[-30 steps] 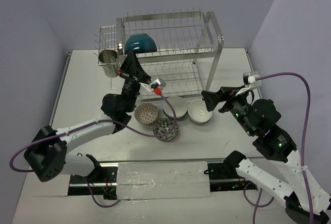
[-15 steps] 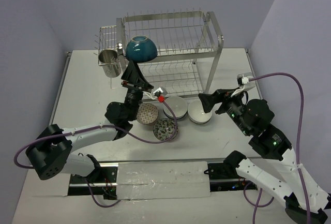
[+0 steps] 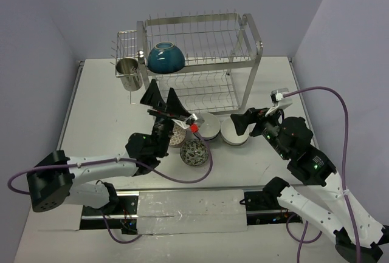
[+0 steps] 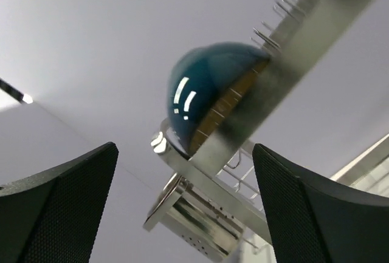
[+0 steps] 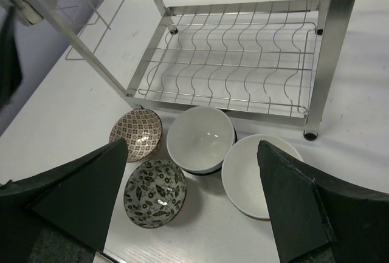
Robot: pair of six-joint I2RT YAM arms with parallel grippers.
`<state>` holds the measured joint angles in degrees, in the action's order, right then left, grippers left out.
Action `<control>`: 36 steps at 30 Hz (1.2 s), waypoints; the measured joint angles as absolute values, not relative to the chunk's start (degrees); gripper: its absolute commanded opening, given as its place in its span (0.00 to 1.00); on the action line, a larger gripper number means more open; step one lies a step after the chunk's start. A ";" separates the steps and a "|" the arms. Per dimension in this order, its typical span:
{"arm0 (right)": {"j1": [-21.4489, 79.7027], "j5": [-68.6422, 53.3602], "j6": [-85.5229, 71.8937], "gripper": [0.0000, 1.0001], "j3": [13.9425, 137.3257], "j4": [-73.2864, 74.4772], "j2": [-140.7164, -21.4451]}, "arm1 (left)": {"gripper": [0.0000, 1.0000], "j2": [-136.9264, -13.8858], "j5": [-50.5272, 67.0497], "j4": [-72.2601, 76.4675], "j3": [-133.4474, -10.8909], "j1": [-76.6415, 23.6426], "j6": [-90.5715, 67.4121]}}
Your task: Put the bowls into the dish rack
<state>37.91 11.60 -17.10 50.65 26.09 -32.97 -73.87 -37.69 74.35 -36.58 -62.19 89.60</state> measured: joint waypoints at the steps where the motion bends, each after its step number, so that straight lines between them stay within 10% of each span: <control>1: 37.89 11.62 -17.10 0.95 50.39 26.09 -32.95 | 0.99 -72.86 -40.01 74.30 -37.21 -64.40 88.60; 9: 37.89 13.04 -17.41 0.95 50.04 26.20 -32.47 | 0.99 -63.02 -55.88 40.58 -52.23 -78.61 49.36; 19: 37.89 15.86 -19.81 0.95 49.69 27.99 -30.04 | 0.99 -68.25 -45.01 -13.58 -63.51 -78.96 -15.86; 36: 37.89 16.91 -22.33 0.95 49.47 30.06 -28.27 | 0.87 -82.02 -36.18 -24.14 -60.05 -65.17 -50.98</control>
<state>37.89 16.91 -22.33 49.47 30.06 -28.27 -82.02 -36.18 -24.14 -60.05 -65.17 -50.98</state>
